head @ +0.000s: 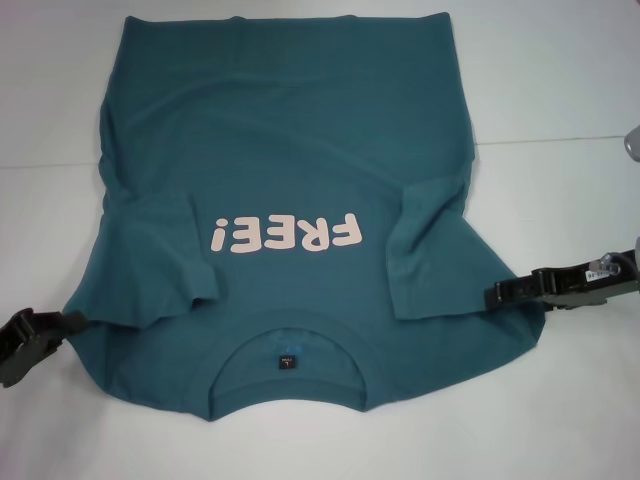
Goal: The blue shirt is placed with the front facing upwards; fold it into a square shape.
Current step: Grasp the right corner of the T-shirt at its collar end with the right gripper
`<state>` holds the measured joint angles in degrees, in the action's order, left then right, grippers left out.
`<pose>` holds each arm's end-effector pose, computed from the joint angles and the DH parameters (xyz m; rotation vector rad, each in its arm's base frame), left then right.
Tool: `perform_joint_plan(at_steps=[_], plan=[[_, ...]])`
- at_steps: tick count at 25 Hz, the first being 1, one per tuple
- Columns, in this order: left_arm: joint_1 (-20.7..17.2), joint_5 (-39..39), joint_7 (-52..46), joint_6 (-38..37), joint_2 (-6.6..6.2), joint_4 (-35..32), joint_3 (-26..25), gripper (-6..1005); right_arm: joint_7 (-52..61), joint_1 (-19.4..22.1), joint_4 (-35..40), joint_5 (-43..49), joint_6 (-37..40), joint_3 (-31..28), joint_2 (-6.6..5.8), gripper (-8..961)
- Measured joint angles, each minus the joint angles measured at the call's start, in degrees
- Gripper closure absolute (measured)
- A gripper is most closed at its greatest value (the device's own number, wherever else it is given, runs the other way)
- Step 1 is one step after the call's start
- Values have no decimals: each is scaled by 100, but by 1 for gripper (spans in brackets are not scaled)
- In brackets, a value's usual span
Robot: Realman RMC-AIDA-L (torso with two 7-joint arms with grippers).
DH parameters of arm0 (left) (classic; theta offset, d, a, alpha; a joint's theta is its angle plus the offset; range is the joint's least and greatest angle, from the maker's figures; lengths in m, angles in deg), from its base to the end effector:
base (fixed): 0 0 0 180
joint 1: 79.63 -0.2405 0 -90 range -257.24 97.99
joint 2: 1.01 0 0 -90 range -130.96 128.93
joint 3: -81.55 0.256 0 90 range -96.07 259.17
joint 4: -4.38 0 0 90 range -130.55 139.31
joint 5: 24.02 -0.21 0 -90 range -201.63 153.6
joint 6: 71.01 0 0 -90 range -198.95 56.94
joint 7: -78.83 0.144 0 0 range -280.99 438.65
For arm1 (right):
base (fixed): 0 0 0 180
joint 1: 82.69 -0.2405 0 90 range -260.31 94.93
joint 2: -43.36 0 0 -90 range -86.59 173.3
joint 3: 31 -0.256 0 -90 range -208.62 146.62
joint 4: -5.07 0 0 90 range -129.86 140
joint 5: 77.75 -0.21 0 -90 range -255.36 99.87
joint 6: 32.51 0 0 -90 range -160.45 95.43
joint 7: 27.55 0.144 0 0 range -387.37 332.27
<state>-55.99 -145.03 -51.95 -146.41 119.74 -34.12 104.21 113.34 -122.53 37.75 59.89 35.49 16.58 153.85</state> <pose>-0.3497 0.3142 0.0257 -1.7278 -1.9382 -0.8936 0.3082 0.3933 0.0298 -2.1198 1.6947 0.0908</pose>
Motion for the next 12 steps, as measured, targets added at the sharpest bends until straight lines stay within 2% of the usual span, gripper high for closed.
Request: perform_joint_plan(at_steps=[4, 12], plan=[[0, 48, 0, 5, 0, 0, 0, 973, -16, -78, -138, -6, -19, -8, 0, 90], [-7, 91, 7, 9, 0, 0, 2, 972, -35, -181, -167, -65, -169, -61, 130, 92]])
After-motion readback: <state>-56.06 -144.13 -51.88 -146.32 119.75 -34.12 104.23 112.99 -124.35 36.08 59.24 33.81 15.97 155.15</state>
